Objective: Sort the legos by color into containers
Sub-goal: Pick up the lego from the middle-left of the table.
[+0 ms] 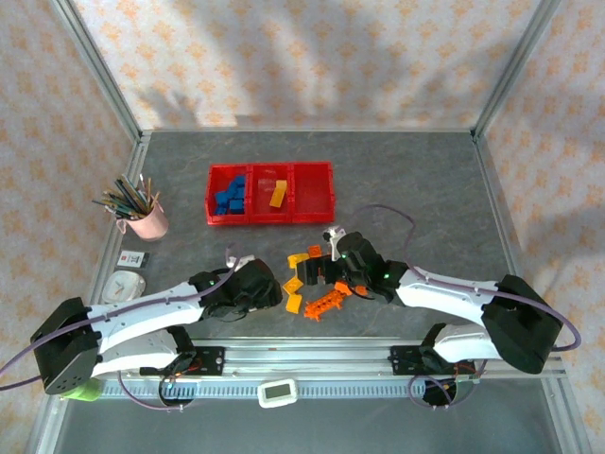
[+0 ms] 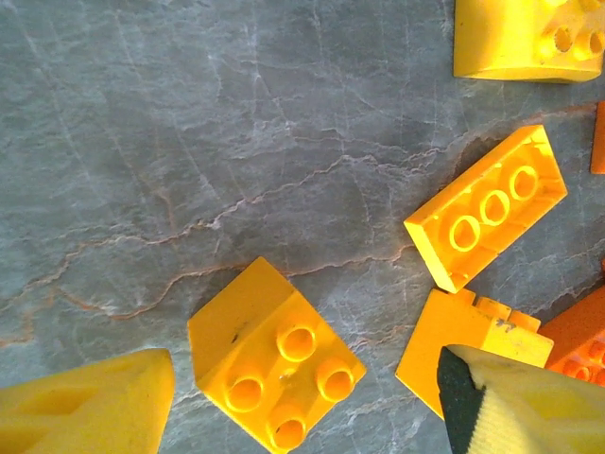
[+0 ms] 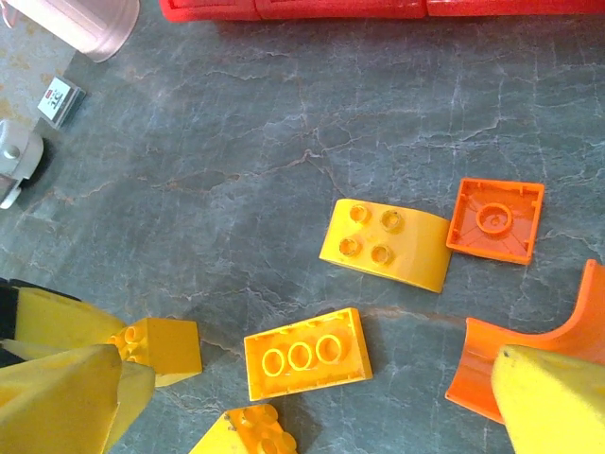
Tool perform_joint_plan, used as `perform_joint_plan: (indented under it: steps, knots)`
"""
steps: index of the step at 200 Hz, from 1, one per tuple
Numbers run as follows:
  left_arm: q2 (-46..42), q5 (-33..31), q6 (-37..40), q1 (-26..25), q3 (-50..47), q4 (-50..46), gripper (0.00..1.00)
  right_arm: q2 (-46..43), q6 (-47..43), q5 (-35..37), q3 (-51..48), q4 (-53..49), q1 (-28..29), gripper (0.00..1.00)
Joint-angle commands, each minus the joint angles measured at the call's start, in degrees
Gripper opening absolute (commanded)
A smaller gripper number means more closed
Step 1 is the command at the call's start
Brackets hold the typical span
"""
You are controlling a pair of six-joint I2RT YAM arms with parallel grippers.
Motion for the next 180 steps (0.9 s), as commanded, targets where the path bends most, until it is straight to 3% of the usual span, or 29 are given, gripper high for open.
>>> perform_joint_plan:
  steps: [1, 108, 180]
  knots:
    - [1.58, -0.83, -1.59, -0.76, -0.06, 2.39, 0.73, -0.89, 0.24, 1.96, -0.3, 1.1, 0.37, 1.0]
    - [7.53, -5.47, 1.37, -0.95, 5.01, 2.43, 0.65, -3.4, -0.22, 4.52, -1.21, 0.2, 0.35, 1.0]
    - [12.64, -8.5, 1.57, -3.29, 7.69, -2.89, 0.59, -4.06, -0.28, 5.65, -1.66, 0.26, 0.31, 1.0]
